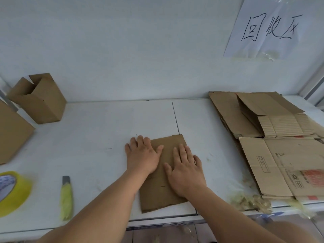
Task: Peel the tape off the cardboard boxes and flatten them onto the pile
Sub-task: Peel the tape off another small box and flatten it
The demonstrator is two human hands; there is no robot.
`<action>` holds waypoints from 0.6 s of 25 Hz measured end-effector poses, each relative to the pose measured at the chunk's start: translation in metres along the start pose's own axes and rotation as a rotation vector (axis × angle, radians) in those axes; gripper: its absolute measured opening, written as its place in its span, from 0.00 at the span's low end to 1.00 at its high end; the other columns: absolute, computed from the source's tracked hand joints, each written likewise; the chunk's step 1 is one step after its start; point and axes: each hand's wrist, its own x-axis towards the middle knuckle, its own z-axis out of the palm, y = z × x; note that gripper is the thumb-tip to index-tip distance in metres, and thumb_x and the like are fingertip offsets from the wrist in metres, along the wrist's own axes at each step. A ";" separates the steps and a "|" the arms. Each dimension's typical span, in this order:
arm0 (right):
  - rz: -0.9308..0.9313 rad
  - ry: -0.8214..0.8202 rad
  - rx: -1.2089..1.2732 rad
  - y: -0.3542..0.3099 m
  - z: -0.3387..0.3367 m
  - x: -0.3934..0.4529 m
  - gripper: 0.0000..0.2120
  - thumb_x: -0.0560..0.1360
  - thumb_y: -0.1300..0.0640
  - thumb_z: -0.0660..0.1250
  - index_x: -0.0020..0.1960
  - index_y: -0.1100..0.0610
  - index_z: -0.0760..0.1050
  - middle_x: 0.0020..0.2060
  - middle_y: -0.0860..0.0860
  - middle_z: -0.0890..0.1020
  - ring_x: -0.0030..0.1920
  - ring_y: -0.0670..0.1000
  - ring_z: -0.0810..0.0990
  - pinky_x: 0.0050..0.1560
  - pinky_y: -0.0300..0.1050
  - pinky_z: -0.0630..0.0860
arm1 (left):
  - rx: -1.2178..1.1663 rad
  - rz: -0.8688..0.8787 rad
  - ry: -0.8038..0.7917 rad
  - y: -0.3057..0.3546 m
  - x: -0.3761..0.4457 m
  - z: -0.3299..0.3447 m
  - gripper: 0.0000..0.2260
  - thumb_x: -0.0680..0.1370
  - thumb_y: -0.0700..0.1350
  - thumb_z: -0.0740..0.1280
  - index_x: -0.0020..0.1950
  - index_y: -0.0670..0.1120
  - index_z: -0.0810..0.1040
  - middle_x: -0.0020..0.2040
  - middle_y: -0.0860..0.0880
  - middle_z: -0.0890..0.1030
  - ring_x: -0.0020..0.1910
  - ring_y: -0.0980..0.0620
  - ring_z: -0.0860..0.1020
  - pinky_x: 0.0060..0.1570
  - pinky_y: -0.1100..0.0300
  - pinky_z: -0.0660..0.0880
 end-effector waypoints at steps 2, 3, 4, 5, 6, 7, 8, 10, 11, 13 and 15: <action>0.009 -0.008 0.003 -0.001 0.002 -0.004 0.36 0.80 0.35 0.39 0.80 0.54 0.39 0.79 0.52 0.38 0.77 0.50 0.33 0.77 0.53 0.38 | 0.032 0.010 0.018 0.003 0.004 -0.001 0.31 0.79 0.66 0.46 0.73 0.46 0.61 0.72 0.45 0.63 0.72 0.42 0.57 0.70 0.39 0.55; 0.023 -0.009 -0.004 -0.003 0.003 -0.007 0.37 0.79 0.34 0.39 0.80 0.54 0.39 0.79 0.52 0.38 0.77 0.51 0.33 0.77 0.53 0.38 | 0.060 0.035 0.014 0.004 0.005 -0.002 0.30 0.80 0.66 0.45 0.73 0.48 0.61 0.73 0.44 0.62 0.72 0.42 0.57 0.69 0.38 0.55; 0.040 -0.008 -0.010 -0.006 0.004 -0.013 0.38 0.78 0.33 0.39 0.80 0.55 0.39 0.79 0.53 0.38 0.77 0.51 0.33 0.77 0.54 0.38 | 0.084 0.059 0.000 0.004 0.006 -0.003 0.30 0.80 0.66 0.45 0.74 0.49 0.61 0.73 0.44 0.61 0.73 0.42 0.56 0.69 0.36 0.56; 0.056 -0.004 -0.013 -0.009 0.006 -0.021 0.39 0.78 0.32 0.39 0.80 0.55 0.39 0.79 0.53 0.38 0.77 0.52 0.33 0.77 0.54 0.38 | 0.097 0.067 -0.024 0.004 0.007 -0.004 0.31 0.79 0.67 0.44 0.74 0.49 0.61 0.74 0.44 0.60 0.74 0.42 0.55 0.69 0.35 0.55; 0.072 -0.004 -0.015 -0.011 0.007 -0.029 0.40 0.77 0.31 0.39 0.80 0.55 0.38 0.79 0.54 0.38 0.77 0.53 0.33 0.77 0.55 0.38 | 0.093 0.051 -0.053 0.004 0.009 -0.005 0.34 0.78 0.69 0.43 0.75 0.48 0.61 0.74 0.45 0.59 0.74 0.42 0.54 0.69 0.34 0.54; 0.084 -0.003 -0.013 -0.012 0.009 -0.035 0.41 0.77 0.30 0.39 0.80 0.55 0.38 0.79 0.54 0.38 0.77 0.54 0.33 0.77 0.55 0.38 | 0.080 0.020 -0.071 0.004 0.009 -0.004 0.37 0.76 0.72 0.43 0.75 0.48 0.61 0.75 0.45 0.59 0.74 0.42 0.53 0.69 0.34 0.53; 0.095 0.001 -0.009 -0.012 0.010 -0.037 0.41 0.77 0.29 0.39 0.80 0.55 0.38 0.79 0.55 0.38 0.77 0.55 0.33 0.76 0.55 0.38 | 0.069 -0.007 -0.070 0.003 0.008 -0.002 0.41 0.74 0.74 0.42 0.75 0.47 0.60 0.75 0.46 0.58 0.75 0.43 0.53 0.70 0.35 0.51; 0.114 -0.002 0.001 -0.012 0.011 -0.036 0.42 0.76 0.28 0.40 0.80 0.54 0.38 0.79 0.55 0.38 0.77 0.55 0.33 0.76 0.54 0.38 | 0.066 -0.009 -0.018 0.005 0.005 0.002 0.45 0.71 0.77 0.42 0.75 0.46 0.62 0.75 0.46 0.60 0.74 0.43 0.55 0.71 0.38 0.52; 0.130 -0.010 0.009 -0.013 0.010 -0.036 0.43 0.75 0.27 0.41 0.80 0.54 0.38 0.79 0.56 0.38 0.77 0.56 0.33 0.76 0.55 0.39 | 0.060 0.006 0.020 0.004 0.003 0.003 0.45 0.71 0.77 0.42 0.74 0.46 0.63 0.74 0.46 0.61 0.73 0.43 0.56 0.71 0.40 0.53; 0.209 -0.030 0.035 -0.013 0.005 -0.040 0.47 0.73 0.24 0.43 0.80 0.54 0.38 0.78 0.58 0.37 0.77 0.58 0.34 0.76 0.55 0.40 | 0.004 0.060 0.045 0.001 0.002 0.002 0.42 0.74 0.75 0.45 0.75 0.45 0.62 0.74 0.45 0.61 0.74 0.42 0.56 0.73 0.44 0.53; 0.292 -0.027 0.026 -0.012 0.000 -0.046 0.52 0.70 0.22 0.44 0.80 0.57 0.39 0.79 0.60 0.44 0.78 0.60 0.43 0.76 0.55 0.47 | -0.093 0.110 -0.039 -0.007 0.005 -0.001 0.39 0.77 0.71 0.49 0.78 0.44 0.56 0.77 0.44 0.55 0.77 0.42 0.50 0.75 0.47 0.49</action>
